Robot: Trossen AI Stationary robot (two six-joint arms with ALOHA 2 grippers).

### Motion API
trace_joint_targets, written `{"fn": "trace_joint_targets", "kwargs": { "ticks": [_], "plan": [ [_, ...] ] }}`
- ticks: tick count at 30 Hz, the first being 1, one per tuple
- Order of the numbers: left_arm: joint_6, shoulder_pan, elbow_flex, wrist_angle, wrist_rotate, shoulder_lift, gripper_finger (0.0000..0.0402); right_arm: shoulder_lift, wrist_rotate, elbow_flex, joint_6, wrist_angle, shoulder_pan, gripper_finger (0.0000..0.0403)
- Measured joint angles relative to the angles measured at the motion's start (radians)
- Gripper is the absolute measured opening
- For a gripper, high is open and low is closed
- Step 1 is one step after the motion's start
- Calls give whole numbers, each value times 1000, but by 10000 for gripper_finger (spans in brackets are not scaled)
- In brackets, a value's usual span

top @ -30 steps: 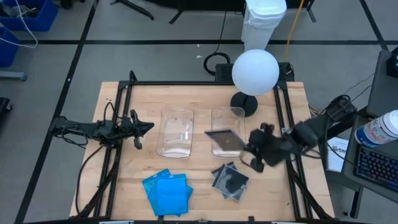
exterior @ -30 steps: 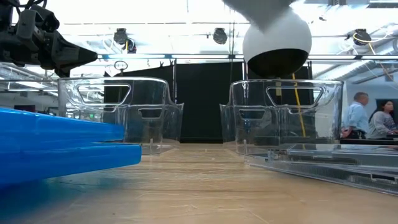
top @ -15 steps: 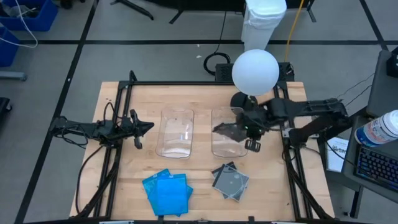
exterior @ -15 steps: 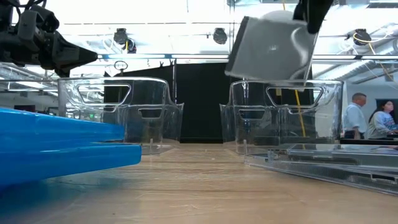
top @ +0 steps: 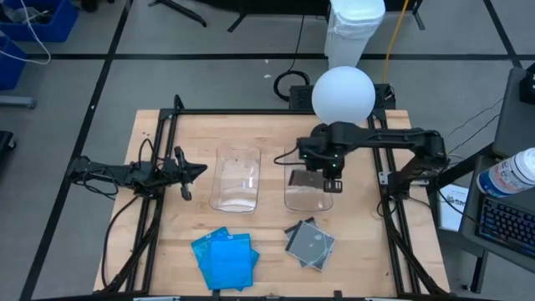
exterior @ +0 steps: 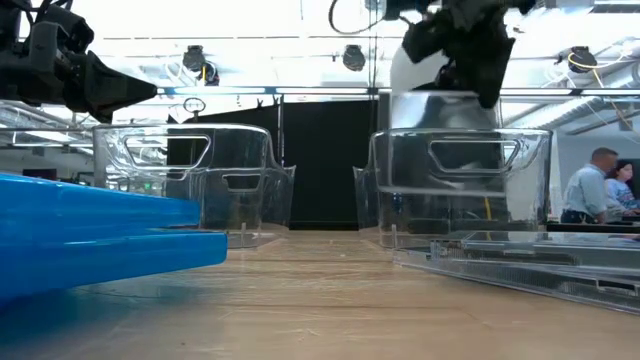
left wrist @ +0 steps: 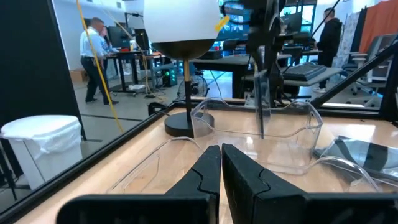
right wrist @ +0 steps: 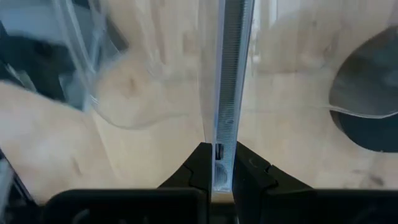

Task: Pick & place jewel cases by type
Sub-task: Put the black CD case into the right transparent bin

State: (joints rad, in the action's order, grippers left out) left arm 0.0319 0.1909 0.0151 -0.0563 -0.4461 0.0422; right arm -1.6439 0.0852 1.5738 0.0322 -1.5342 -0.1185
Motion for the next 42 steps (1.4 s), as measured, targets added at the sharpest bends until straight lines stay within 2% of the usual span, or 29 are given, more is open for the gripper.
{"fn": "trace_joint_targets", "kwargs": {
  "ticks": [14, 17, 22, 25, 33, 38, 42],
  "plan": [
    [-1, 0, 0, 1, 0, 0, 21, -152, -2, 0, 274, -8, -35, 27],
    [-3, 0, 0, 1, 1, 0, 21, -165, 12, 0, 276, 1, -40, 34],
    [-3, 0, 0, 3, 1, 0, 21, -176, 125, -1, 263, 43, -46, 25],
    [-3, 0, 0, 3, 1, 0, 21, -178, 154, -1, 244, 85, -46, 25],
    [-3, 0, 0, 2, 2, 0, 21, -177, 156, -28, 241, 158, -46, 30],
    [-3, 0, 0, 2, 2, 0, 21, -173, 208, -88, 201, 186, -47, 26],
    [-3, 0, 0, 2, 3, 0, 21, -176, 206, -115, 174, 194, -47, 51]
  ]
}}
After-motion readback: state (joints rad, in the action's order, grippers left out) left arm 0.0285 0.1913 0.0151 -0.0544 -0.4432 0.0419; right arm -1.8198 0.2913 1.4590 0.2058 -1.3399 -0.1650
